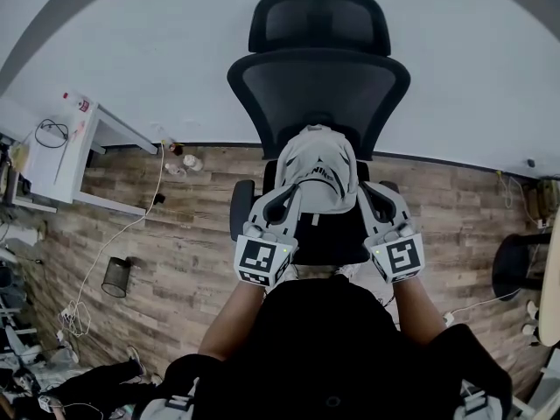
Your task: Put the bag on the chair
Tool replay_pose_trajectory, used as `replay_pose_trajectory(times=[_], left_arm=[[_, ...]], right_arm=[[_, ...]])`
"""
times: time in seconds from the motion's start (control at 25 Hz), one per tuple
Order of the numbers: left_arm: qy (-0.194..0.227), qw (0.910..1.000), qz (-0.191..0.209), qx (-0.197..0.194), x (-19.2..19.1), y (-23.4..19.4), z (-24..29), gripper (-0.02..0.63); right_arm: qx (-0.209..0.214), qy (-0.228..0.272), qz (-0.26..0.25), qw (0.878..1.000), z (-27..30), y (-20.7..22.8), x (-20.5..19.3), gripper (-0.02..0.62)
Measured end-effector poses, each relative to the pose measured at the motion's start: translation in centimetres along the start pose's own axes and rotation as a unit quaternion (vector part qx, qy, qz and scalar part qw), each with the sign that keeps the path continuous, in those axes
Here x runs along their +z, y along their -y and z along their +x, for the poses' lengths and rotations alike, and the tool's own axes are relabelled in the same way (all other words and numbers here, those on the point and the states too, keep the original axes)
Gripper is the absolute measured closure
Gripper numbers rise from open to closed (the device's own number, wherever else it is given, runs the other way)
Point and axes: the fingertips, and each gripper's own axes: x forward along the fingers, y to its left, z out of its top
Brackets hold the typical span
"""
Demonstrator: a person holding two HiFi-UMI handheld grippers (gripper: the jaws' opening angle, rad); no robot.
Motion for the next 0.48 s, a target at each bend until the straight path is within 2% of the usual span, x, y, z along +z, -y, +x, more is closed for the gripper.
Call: replay_pose_trajectory(times=[0.24, 0.36, 0.48], left_arm=[[0.006, 1.0000, 0.003, -0.007, 0.36, 0.35, -0.19, 0.583], [0.005, 0.9999, 0.005, -0.008, 0.29, 0.28, -0.21, 0.583], [0.005, 0.9999, 0.005, -0.008, 0.26, 0.29, -0.28, 0.583]], right_arm=[[-0.002, 0.008, 0.004, 1.000, -0.10, -0.20, 0.17, 0.574], [0.001, 0.026, 0.008, 1.000, 0.12, -0.40, 0.29, 0.575], [0.005, 0.014, 0.003, 1.000, 0.16, -0.59, 0.03, 0.575]])
